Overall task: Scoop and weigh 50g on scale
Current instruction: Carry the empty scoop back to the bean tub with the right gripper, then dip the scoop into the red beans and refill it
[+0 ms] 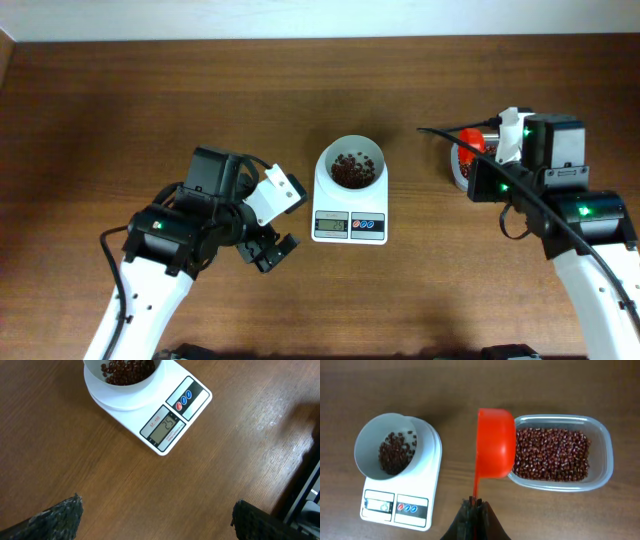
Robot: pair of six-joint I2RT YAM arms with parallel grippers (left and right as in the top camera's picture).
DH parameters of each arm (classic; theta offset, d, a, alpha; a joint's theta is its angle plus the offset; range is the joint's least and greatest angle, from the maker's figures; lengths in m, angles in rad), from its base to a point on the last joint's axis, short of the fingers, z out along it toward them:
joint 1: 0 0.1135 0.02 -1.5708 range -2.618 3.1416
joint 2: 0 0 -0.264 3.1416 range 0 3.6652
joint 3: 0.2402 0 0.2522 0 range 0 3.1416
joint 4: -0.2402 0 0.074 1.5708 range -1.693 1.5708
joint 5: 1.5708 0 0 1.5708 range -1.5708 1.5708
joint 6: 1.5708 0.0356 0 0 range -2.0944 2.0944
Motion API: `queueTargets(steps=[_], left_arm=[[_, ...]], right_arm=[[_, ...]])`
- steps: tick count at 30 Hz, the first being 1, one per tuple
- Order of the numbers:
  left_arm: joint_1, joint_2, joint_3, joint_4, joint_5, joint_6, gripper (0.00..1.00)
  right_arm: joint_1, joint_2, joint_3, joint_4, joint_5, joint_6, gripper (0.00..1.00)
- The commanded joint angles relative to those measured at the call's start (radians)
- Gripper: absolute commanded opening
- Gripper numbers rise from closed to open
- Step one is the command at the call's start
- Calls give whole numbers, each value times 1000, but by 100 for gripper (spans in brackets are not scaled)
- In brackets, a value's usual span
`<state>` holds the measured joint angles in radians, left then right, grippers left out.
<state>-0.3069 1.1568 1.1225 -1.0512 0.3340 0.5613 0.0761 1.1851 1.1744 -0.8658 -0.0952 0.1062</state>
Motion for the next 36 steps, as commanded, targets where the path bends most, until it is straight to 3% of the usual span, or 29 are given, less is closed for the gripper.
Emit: queueTargets(steps=[1, 6, 10, 14, 18, 26, 36], left_arm=[[5, -1, 18, 2, 14, 19, 99], [5, -1, 18, 2, 14, 19, 99], [5, -1, 18, 2, 14, 19, 99], [5, -1, 18, 2, 14, 19, 99], [5, -1, 18, 2, 14, 19, 99], [5, -1, 18, 2, 14, 19, 99], [5, -1, 18, 2, 14, 19, 99]], right_arm=[[-5, 1, -4, -27, 2, -10, 4], [-5, 21, -6, -31, 208, -60, 4], [-6, 112, -6, -27, 219, -215, 4], [-6, 284, -6, 32, 323, -198, 4], [-8, 346, -6, 46, 427, -115, 4], [-29, 390, -7, 44, 424, -45, 4], [-168, 462, -8, 44, 169, -46, 4]])
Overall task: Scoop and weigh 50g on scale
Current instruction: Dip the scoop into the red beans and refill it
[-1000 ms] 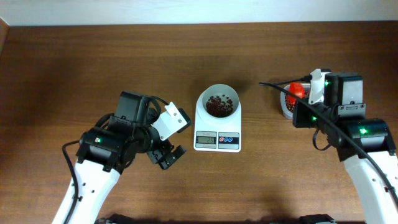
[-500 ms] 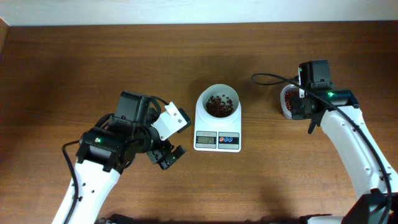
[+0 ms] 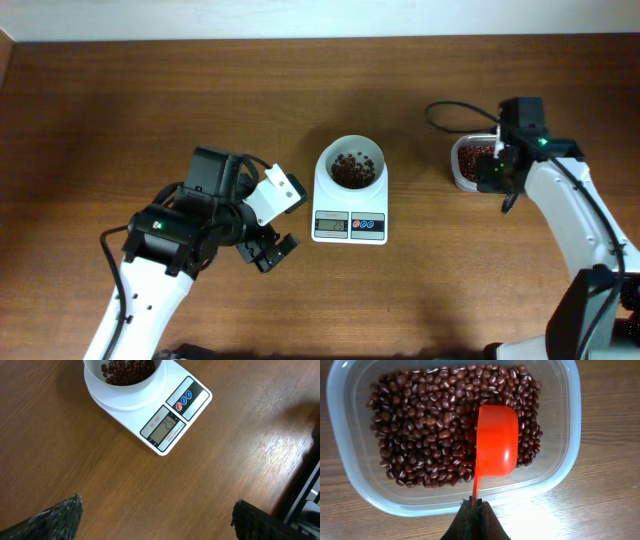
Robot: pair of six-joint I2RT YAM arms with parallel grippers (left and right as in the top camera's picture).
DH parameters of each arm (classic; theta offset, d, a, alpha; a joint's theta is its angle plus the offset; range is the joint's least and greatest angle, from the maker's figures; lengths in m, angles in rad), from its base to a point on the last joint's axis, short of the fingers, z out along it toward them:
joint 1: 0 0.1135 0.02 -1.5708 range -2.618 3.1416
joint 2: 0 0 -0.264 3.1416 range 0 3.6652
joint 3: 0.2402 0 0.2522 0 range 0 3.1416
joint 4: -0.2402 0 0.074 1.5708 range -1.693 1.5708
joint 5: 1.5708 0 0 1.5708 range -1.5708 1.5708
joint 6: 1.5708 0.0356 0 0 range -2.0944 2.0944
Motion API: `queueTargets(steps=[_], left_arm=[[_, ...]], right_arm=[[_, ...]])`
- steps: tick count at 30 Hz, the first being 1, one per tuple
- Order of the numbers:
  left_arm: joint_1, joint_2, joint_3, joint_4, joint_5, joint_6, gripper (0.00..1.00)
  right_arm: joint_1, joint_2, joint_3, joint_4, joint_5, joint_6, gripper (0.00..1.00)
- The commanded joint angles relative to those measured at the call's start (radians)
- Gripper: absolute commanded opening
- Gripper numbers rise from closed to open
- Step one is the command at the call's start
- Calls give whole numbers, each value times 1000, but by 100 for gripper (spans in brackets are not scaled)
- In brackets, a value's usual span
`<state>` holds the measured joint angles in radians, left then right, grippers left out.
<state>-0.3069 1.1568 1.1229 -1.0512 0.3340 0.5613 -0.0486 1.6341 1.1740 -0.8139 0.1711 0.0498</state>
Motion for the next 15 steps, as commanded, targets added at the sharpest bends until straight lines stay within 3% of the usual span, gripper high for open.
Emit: queueTargets(steps=[1, 8, 15], left_arm=[[5, -1, 18, 2, 14, 19, 99], [5, -1, 18, 2, 14, 19, 99], [5, -1, 18, 2, 14, 19, 99]], right_arm=[[-58, 13, -7, -9, -113, 6, 4], [-180, 13, -7, -8, -410, -142, 4], [-254, 24, -7, -8, -557, -151, 4]])
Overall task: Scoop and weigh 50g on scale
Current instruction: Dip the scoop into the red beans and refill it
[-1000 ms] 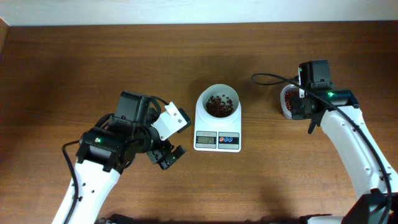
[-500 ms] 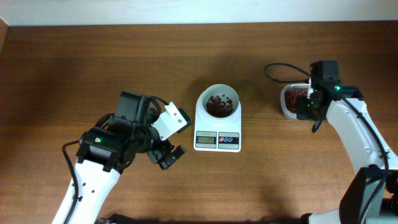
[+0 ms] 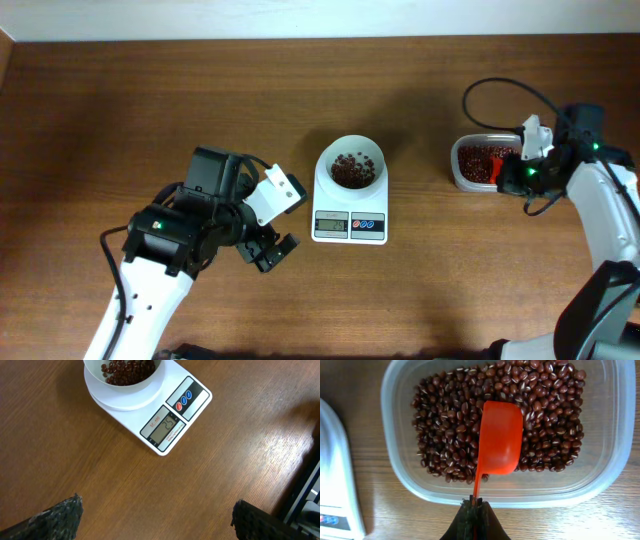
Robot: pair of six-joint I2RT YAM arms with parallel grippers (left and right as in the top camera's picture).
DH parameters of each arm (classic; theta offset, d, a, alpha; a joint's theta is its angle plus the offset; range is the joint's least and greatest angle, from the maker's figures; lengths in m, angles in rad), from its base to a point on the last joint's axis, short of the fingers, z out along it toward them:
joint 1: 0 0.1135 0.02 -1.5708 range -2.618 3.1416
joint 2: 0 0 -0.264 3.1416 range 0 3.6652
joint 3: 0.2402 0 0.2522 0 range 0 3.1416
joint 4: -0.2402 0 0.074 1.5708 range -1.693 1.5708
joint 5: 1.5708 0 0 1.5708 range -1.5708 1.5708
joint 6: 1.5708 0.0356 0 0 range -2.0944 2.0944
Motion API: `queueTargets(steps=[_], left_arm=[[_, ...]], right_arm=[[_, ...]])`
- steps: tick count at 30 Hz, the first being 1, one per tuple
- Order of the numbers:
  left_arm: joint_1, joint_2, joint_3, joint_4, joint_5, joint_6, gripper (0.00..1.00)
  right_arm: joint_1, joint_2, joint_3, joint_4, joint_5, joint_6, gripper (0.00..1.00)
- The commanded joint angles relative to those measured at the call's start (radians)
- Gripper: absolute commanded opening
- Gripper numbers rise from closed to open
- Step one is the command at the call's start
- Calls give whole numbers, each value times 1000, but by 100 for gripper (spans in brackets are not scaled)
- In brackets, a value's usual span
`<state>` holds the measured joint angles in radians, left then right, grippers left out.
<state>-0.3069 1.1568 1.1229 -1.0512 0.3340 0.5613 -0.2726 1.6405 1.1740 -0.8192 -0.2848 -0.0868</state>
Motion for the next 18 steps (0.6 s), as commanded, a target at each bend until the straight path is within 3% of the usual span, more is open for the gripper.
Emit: queueTargets(steps=[1, 8, 18], left_arm=[[5, -1, 18, 2, 14, 19, 99], [5, -1, 18, 2, 14, 19, 99], [5, -1, 18, 2, 14, 19, 99]], right_arm=[[-45, 31, -7, -2, -118, -15, 4], [-116, 152, -7, 2, -328, -37, 4], [-255, 152, -7, -44, -503, -37, 4]])
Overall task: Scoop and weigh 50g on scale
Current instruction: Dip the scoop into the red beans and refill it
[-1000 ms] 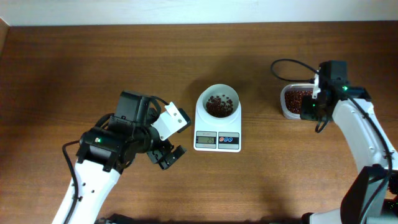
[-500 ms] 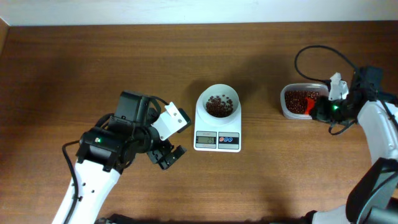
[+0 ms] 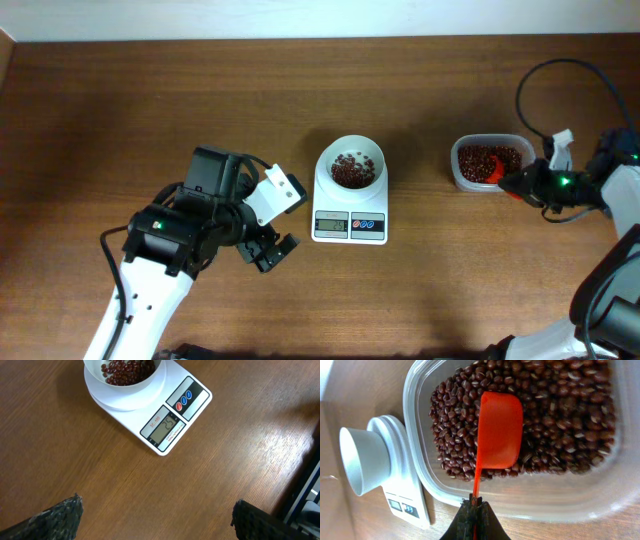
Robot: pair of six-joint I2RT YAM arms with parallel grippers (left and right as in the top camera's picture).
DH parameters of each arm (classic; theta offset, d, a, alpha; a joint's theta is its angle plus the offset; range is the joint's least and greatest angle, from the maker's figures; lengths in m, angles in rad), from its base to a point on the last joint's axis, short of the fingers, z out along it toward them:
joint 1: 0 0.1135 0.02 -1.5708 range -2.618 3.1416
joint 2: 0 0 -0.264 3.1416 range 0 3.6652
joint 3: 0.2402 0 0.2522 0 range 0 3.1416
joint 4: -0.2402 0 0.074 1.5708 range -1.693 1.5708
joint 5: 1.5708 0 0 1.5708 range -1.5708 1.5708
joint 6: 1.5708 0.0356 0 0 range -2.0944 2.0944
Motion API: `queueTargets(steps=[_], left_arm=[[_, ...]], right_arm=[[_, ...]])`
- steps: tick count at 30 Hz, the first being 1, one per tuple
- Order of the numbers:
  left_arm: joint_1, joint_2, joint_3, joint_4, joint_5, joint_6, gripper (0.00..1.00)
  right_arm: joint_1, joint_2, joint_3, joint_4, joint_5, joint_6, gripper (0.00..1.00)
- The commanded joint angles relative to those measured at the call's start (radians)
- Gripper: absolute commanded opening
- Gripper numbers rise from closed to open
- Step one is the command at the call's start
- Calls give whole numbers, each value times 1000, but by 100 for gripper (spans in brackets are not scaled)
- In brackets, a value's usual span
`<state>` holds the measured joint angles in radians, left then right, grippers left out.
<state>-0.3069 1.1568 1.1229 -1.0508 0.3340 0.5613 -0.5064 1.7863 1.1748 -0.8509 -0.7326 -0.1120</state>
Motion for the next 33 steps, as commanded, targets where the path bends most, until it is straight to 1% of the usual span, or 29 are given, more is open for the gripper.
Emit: queueTargets(steps=[1, 4, 11, 14, 16, 18, 30, 31, 32, 33], left_arm=[[5, -1, 18, 2, 14, 19, 99], [5, -1, 18, 2, 14, 19, 99], [5, -1, 18, 2, 14, 19, 99], [5, -1, 18, 2, 14, 19, 99], [5, -1, 18, 2, 14, 19, 99], [5, -1, 18, 2, 14, 19, 99], [5, -1, 18, 2, 14, 19, 99], [5, -1, 18, 2, 14, 19, 99], [5, -1, 18, 2, 14, 19, 99], [5, -1, 18, 2, 14, 19, 99]], right_arm=[[-32, 6, -8, -12, -73, -19, 4], [-57, 6, -8, -15, -171, -50, 4], [-78, 6, -8, -46, -219, -62, 4], [-106, 6, -8, -98, -233, -143, 4], [-118, 6, -8, -112, -237, -147, 4], [-129, 6, -8, -142, -277, -207, 4], [-133, 6, -8, -131, -299, -209, 4], [-139, 6, -8, -122, -281, -195, 4], [-152, 6, -6, -114, -246, -136, 4], [-163, 4, -6, -124, -287, -159, 4]])
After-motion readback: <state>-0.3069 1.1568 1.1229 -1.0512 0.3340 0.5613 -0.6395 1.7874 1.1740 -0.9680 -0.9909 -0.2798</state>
